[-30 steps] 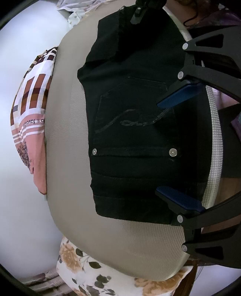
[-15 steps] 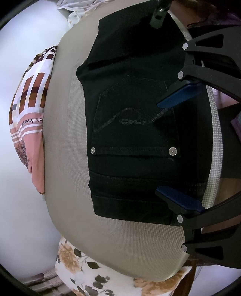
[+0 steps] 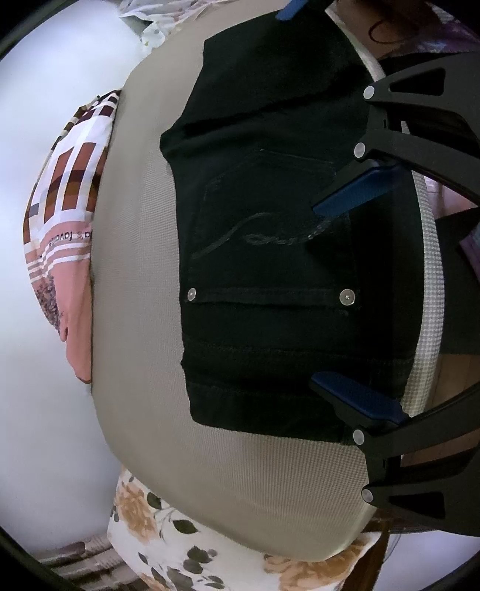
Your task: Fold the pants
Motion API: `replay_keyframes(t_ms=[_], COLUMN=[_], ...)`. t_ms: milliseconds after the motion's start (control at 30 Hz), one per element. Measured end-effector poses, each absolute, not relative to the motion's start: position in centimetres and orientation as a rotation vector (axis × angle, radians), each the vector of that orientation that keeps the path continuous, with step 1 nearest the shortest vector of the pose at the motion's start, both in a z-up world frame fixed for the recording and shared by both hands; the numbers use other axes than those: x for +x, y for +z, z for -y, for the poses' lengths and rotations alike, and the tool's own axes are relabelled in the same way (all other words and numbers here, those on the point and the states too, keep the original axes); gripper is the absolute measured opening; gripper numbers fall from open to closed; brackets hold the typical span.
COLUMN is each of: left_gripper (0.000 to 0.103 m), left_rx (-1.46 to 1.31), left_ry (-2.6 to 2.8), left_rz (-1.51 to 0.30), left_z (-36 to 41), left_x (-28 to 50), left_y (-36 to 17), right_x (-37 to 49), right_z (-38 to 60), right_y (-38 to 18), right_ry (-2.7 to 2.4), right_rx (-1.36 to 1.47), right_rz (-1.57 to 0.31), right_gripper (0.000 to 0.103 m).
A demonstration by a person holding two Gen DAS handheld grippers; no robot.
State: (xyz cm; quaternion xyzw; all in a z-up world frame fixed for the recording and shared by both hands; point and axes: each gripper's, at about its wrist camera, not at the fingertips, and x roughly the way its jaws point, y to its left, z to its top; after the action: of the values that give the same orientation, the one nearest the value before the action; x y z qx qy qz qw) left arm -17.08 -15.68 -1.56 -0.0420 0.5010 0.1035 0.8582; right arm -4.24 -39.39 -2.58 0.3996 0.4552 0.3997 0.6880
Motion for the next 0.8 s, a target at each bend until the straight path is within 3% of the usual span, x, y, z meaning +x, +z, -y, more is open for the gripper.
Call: replay_keyframes(t_ms=[233,400,800], left_gripper=[0.086,0.086,0.086], left_rx=[-0.12,-0.132,-0.417], left_ry=[0.22,0.217,0.024], left_rz=[-1.053,-1.061,-1.115], left_z=[14.8,13.2,0.6], left_x=[-17.2,-17.4,-19.5], left_y=[-1.3,-0.7,-1.4], right_x=[-5.3,-5.7,-6.7], right_z=[35.3,32.5,35.9], right_y=[-3.2,-4.4,-1.9], right_ry=[0.937,0.937,0.955], right_rx=[0.703,0.553,0.736], right_rz=[-1.08,-1.142,-1.057], right_gripper=[0.039,0.023,0.029])
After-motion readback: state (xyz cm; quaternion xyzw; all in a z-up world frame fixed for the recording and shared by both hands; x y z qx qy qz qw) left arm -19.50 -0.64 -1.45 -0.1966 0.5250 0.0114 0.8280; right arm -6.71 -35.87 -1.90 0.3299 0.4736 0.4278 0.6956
